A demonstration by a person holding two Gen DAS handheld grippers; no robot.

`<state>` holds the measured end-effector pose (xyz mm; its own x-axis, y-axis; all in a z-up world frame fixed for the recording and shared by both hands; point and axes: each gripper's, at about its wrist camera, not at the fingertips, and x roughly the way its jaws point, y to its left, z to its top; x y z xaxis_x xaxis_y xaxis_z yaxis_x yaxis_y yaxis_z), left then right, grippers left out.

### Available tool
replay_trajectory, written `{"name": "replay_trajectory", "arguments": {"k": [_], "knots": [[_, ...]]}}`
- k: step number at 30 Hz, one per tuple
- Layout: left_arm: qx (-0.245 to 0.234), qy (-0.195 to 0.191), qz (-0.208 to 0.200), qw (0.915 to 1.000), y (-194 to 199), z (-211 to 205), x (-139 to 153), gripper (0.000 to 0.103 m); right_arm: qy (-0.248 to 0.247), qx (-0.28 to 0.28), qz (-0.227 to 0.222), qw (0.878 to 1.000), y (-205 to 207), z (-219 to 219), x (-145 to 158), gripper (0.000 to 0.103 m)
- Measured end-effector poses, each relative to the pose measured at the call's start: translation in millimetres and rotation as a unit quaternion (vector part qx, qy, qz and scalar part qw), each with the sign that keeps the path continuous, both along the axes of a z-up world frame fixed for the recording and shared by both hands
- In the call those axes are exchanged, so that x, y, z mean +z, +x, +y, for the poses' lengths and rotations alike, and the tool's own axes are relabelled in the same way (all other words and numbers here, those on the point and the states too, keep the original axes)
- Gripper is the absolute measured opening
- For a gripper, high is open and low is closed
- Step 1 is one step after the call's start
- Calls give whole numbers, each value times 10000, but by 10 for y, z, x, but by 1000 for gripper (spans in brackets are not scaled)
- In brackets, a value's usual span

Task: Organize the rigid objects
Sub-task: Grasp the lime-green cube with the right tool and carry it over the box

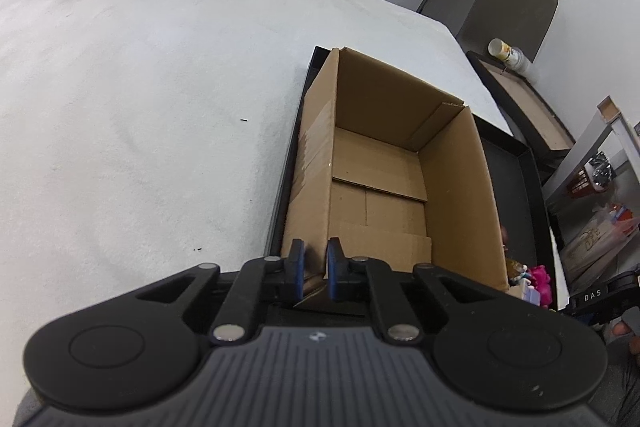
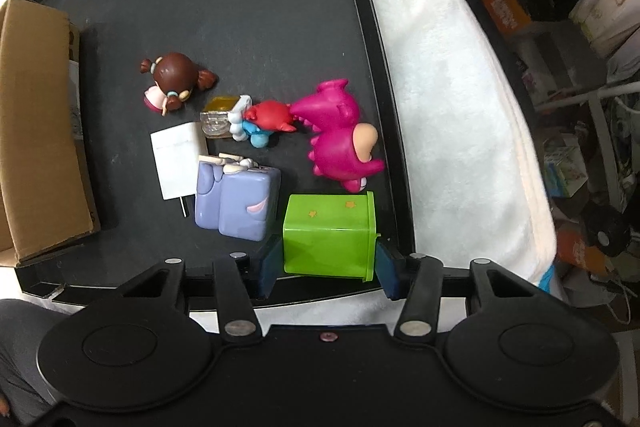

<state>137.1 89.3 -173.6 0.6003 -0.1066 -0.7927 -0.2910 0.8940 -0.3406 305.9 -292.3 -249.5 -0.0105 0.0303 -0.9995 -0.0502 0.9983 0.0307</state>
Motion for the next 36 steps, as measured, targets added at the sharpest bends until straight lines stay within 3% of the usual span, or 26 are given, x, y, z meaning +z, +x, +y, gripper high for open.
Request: {"name": "replay_trajectory", "arguments": {"k": [14,36], "knots": [[-109,-51,-251,9996,-111,23,55,11,79,228,-657,9975,-181,83,401,48],[-186,-93,-144,9997,-80,22,16,10,550,584,-1351,9876,-260,540,1040,48]]}}
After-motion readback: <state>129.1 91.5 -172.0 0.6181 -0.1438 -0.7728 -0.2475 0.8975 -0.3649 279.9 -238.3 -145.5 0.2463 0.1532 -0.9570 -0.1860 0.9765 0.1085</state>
